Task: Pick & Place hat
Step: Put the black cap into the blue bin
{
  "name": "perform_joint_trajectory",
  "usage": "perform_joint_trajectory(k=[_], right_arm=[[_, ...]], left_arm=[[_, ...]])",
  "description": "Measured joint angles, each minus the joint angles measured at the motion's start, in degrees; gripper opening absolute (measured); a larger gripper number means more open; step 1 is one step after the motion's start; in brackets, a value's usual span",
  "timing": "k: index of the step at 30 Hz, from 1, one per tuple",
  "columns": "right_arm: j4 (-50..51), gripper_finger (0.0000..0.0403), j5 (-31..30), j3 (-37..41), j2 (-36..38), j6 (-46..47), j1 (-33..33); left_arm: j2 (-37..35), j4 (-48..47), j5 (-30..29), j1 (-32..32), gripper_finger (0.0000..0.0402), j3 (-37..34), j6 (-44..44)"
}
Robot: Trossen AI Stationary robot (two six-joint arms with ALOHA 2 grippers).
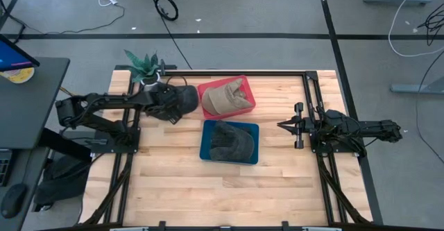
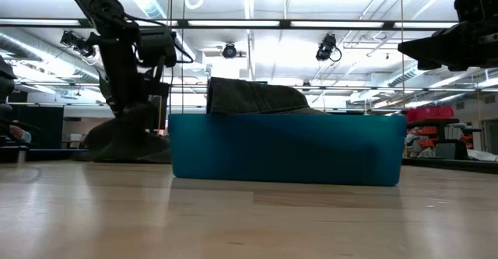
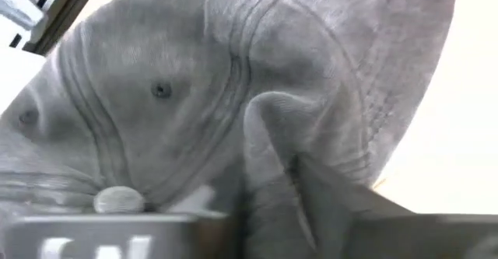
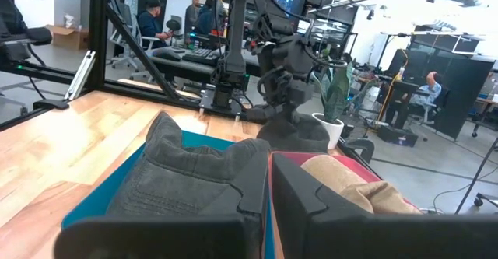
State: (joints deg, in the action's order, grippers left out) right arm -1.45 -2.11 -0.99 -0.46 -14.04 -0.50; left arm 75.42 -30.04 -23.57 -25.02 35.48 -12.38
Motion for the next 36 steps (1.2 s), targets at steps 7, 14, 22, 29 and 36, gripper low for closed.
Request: perform_joint_trajectory(k=[7,14,22,29,36], right_arm=[[0.0,0.0024,0.0,0.0,0.0,0.0,0.0],[0.0,0.0024,0.0,0.0,0.0,0.0,0.0],[0.0,0.0024,0.0,0.0,0.0,0.0,0.0],[0.1,0.0024,0.0,0.0,0.0,0.0,0.0],[0.2,0.0024,0.0,0.0,0.0,0.0,0.0]], left_arm=[[0.0,-3.4,2.2,1.1,0.0011,4.9,-2.2],[-0.3,-15.5,-4.8,6.6,0.0006,11.2,-8.2],[-2.7,-20.7,-9.0,16.7,0.0006,18.4,-13.5],[-2.8,-22.1,-12.9,27.2,0.0006,24.4,-15.9],[-2.7,-19.5,-16.8,37.3,0.0005,28.8,-14.9]])
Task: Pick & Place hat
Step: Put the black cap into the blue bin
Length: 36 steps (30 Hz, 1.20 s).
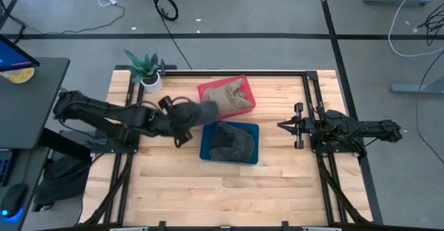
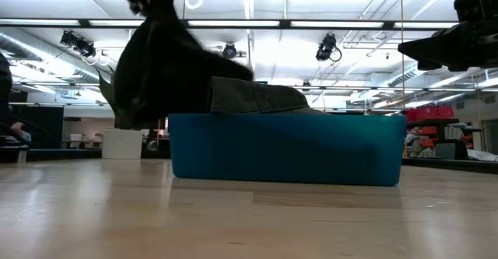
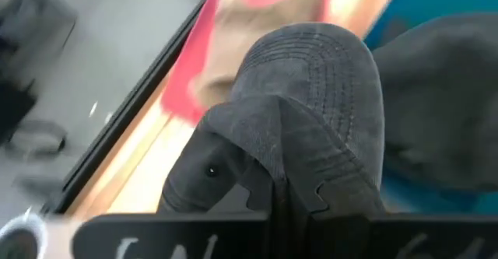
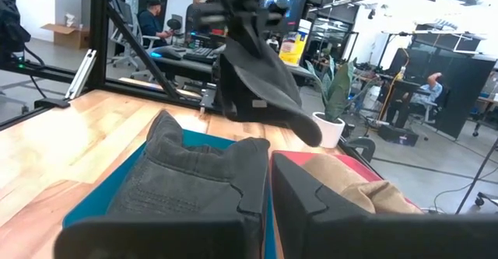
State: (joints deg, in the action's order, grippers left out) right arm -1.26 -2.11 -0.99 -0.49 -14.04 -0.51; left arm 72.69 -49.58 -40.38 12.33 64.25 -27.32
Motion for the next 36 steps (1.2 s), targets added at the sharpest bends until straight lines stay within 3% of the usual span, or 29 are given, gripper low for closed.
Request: perform_joint_trajectory(k=[6,21,26,31,36], right_arm=[[0.0,0.0024,0.0,0.0,0.0,0.0,0.0],[0.0,0.0024,0.0,0.0,0.0,0.0,0.0],[0.0,0.0024,0.0,0.0,0.0,0.0,0.0],[0.0,0.0024,0.0,0.0,0.0,0.0,0.0],[0.0,0.0024,0.0,0.0,0.0,0.0,0.0]], left_arm=[[0.0,12.0,-5.5,6.2,0.0006,0.4,8.1],[9.3,38.7,-4.4,9.4,0.0006,0.5,29.3],[11.1,39.8,-3.7,8.8,0.0005,0.5,30.8],[12.7,39.1,1.5,7.5,0.0008,0.5,26.6],[15.2,38.9,2.3,6.8,0.0005,0.4,24.4]])
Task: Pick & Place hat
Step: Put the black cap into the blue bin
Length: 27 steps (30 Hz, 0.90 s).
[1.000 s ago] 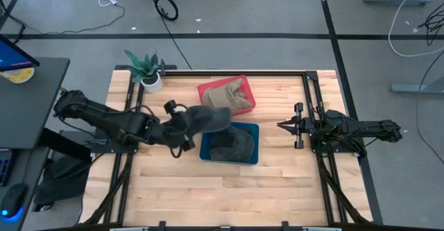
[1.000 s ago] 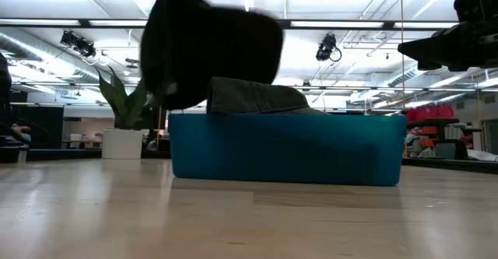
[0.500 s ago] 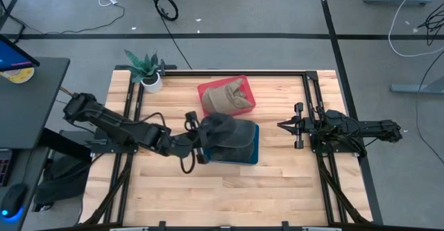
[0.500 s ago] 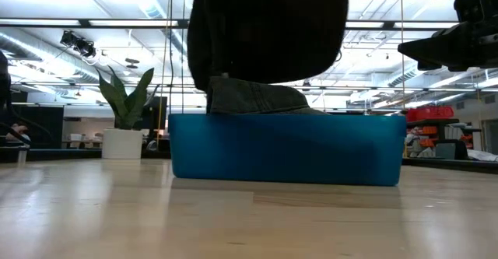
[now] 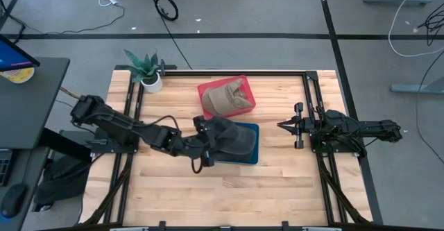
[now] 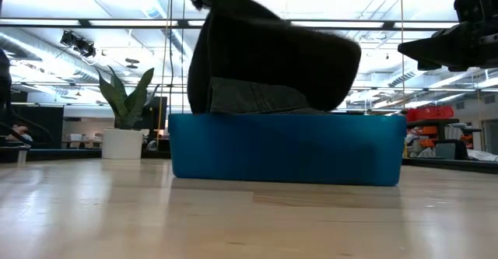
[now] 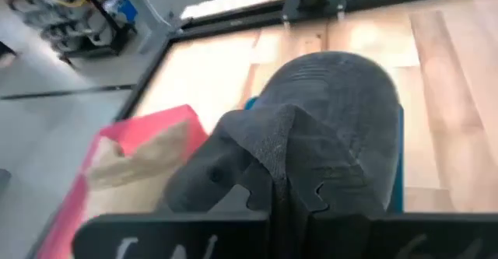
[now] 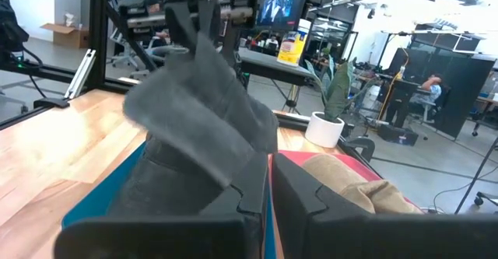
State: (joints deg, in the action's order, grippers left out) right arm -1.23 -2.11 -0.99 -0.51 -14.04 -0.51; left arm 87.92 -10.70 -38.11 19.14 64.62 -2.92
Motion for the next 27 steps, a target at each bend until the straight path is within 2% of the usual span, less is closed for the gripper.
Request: perform_joint_trajectory(k=[7,15,22,27], right_arm=[[0.0,0.0024,0.0,0.0,0.0,0.0,0.0],[0.0,0.0024,0.0,0.0,0.0,0.0,0.0],[0.0,0.0024,0.0,0.0,0.0,0.0,0.0],[0.0,0.0024,0.0,0.0,0.0,0.0,0.0]], left_arm=[[4.6,2.0,10.0,-2.9,0.0012,0.0,-5.3],[9.9,3.4,22.4,-6.2,0.0013,0.0,-7.0],[10.3,3.2,23.0,-7.2,0.0052,0.0,-6.5],[10.3,3.3,25.1,-6.9,0.0099,0.0,-5.4]])
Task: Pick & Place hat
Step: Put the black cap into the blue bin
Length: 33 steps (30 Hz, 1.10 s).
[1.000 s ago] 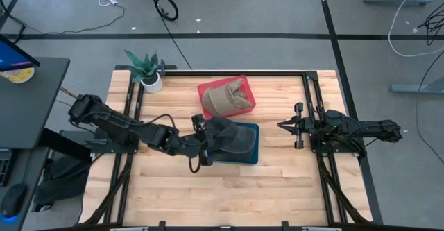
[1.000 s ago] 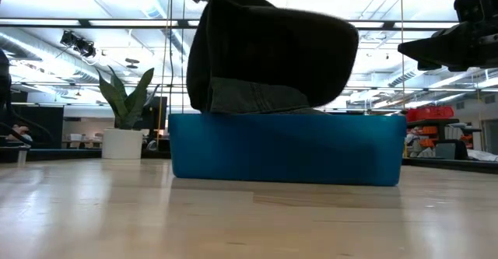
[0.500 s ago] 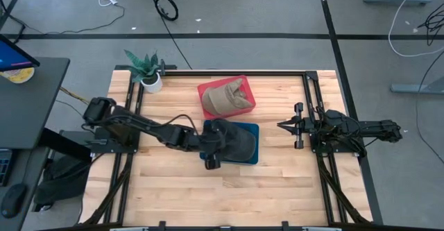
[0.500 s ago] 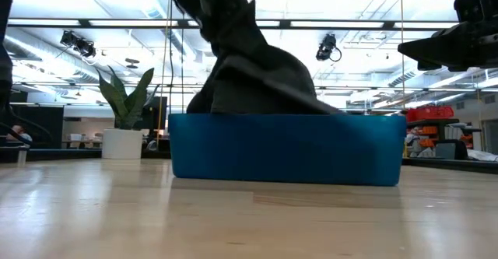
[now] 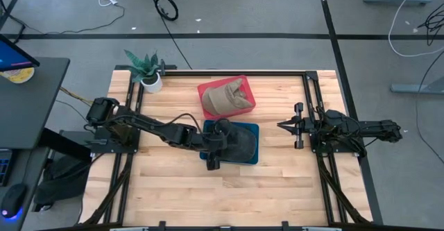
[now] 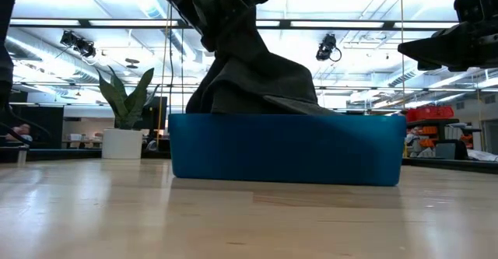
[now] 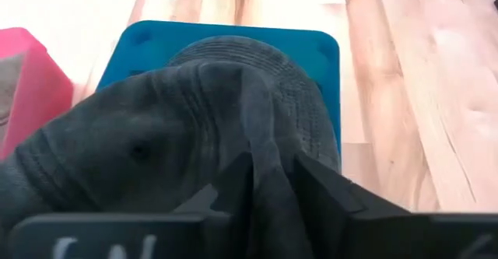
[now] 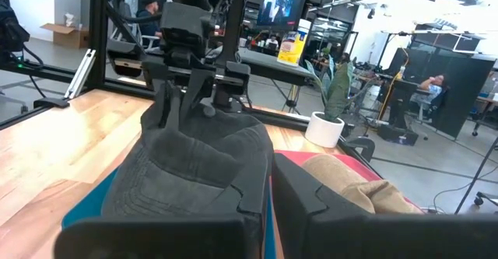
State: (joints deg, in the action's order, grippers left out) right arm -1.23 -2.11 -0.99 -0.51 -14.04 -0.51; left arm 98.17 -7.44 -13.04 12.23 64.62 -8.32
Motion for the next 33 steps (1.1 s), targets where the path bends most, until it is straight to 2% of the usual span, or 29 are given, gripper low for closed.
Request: perform_joint_trajectory(k=[8,11,14,18,24,25,33], right_arm=[[0.0,0.0024,0.0,0.0,0.0,0.0,0.0],[0.0,0.0024,0.0,0.0,0.0,0.0,0.0],[0.0,0.0024,0.0,0.0,0.0,0.0,0.0],[0.0,0.0024,0.0,0.0,0.0,0.0,0.0],[0.0,0.0024,0.0,0.0,0.0,0.0,0.0],[0.0,0.0024,0.0,0.0,0.0,0.0,0.0],[0.0,0.0024,0.0,0.0,0.0,0.0,0.0]], left_arm=[[-1.3,-0.3,0.2,0.0,0.0186,0.7,0.0],[-2.1,-0.2,-0.1,0.2,0.0201,2.5,0.0],[-2.3,0.3,-4.5,0.8,0.0200,4.5,0.4],[-2.3,0.1,-10.4,1.8,0.0162,4.6,3.3],[-2.3,-0.5,-10.1,1.9,0.0026,4.4,4.9],[-2.2,-0.5,-9.5,1.9,0.0014,4.4,4.8],[2.3,-1.3,-7.6,-0.1,0.0004,4.4,0.8]])
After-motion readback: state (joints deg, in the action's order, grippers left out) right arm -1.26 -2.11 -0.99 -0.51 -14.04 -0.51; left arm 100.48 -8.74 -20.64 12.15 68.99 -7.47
